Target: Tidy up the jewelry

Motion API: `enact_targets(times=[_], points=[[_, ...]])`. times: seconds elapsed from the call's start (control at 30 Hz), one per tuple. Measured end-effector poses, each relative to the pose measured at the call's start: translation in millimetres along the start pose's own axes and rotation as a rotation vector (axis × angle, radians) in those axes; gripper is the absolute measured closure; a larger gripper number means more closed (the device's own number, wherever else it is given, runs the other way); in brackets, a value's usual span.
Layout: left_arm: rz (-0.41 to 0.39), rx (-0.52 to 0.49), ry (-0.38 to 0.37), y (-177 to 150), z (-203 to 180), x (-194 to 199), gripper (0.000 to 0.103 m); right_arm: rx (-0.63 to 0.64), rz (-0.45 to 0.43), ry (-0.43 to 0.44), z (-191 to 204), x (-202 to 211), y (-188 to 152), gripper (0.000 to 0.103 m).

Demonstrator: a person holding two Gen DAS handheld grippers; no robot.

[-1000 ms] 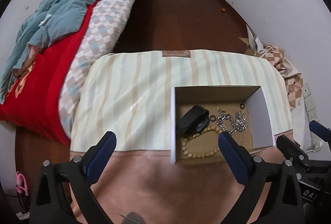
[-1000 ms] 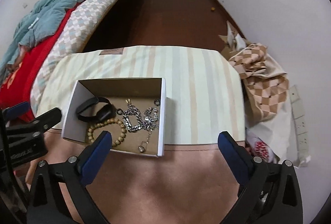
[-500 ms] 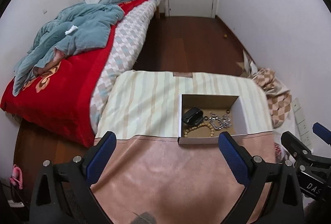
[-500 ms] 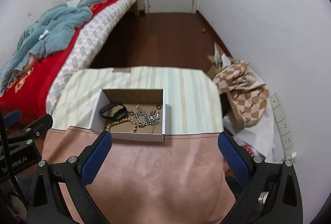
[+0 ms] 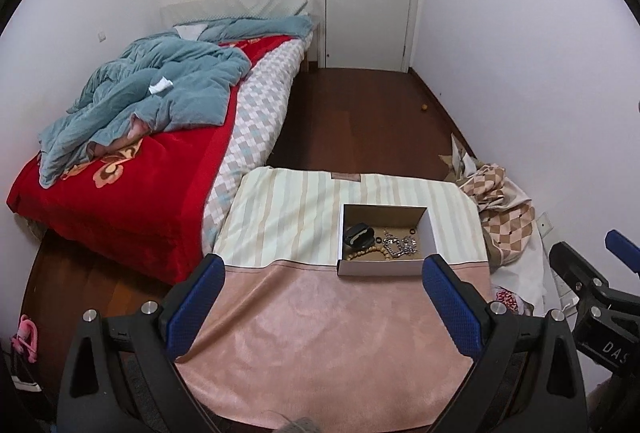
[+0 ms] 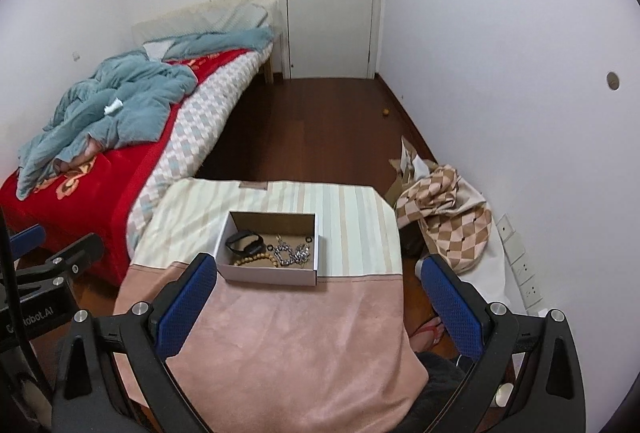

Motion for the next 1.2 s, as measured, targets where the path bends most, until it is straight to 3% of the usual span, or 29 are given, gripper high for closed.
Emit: enact_targets(times=[0.27, 0.5, 0.77, 1.2], points=[[-0.015, 0.004, -0.017, -0.9, -5.1, 26.1, 0.002, 0.001, -0.049, 0.011, -4.5, 45.3, 9.3, 0.0], [-0.007, 0.003, -0.02, -3.7, -8.0, 30.7, 0.002, 0.005, -0.033, 0.019, -5.2, 52.3, 5.0, 0.0], [-0.005, 0.013, 0.008, -1.5, -6.8, 26.2, 0.002, 0.019, 0.0, 0.0, -8.9, 30.6, 6.7, 0.0], [0.091, 0.034, 0.011, 8.6, -8.8, -23.5, 0.002, 0.01, 0.065, -0.035, -4.7, -23.2, 16.9, 0.0]])
Point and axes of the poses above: each gripper's, at about its wrist camera, not at the fingertips, and x roughly against the way its jaws point, z to its left, y to its top, the point moved 10 cm from there along -x, roughly the way its jaws point, and after that the axes turned 12 degrees about -y, right-handed, at the moved point
